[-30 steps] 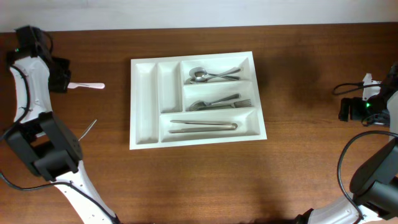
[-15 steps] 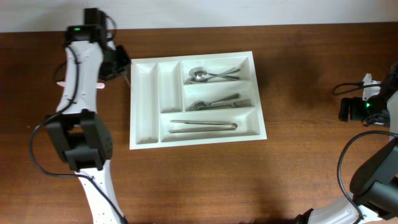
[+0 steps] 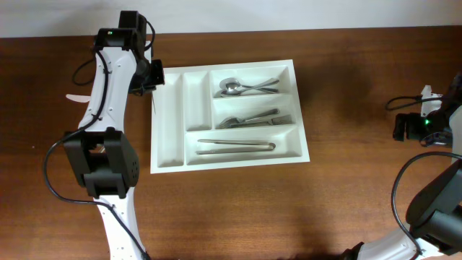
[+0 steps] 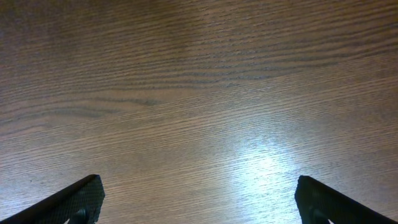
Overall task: Pack container
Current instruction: 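Carry the spoon right and lower it into the tray's left compartment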
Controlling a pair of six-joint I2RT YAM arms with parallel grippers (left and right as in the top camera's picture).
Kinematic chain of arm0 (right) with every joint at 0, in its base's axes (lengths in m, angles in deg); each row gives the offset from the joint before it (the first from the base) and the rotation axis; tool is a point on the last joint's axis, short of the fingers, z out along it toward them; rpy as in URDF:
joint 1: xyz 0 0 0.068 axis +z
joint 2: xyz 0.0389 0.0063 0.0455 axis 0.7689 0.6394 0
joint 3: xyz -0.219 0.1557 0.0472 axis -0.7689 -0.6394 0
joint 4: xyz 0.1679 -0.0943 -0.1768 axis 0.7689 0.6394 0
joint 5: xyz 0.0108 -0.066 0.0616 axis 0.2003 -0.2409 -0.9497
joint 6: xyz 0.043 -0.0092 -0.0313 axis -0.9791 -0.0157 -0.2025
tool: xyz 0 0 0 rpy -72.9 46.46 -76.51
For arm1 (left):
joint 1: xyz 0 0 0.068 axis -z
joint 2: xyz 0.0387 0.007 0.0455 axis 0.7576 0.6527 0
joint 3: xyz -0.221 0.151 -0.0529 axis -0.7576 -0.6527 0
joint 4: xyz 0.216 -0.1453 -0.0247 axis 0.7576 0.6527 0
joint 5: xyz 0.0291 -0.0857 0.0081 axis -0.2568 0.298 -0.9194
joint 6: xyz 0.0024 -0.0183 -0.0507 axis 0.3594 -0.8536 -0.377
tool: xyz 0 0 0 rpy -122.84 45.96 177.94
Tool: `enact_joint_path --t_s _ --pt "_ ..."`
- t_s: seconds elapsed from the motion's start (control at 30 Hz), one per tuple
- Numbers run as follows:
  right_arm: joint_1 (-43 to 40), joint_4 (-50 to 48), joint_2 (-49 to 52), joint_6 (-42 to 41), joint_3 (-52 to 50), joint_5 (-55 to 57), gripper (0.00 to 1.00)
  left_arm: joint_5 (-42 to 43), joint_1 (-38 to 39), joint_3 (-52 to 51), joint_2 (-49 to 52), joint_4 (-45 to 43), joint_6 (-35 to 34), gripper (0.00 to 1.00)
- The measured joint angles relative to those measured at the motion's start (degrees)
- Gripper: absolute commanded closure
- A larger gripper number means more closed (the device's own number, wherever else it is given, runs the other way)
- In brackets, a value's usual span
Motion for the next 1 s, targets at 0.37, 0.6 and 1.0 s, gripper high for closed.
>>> enact_joint_path --t_s 0.37,0.6,1.0 --pt "0.0 0.0 0.0 0.0 0.0 0.0 0.01 0.3 3.2 -0.8 3.7 0.8 3.1 0.98" --pt "0.0 0.0 0.0 0.0 0.0 0.0 0.01 0.7 6.3 -0.9 3.7 0.4 3.8 0.97" --pt "0.0 0.0 0.0 0.0 0.0 0.0 0.01 0.7 5.7 -0.9 3.7 0.1 4.0 0.75"
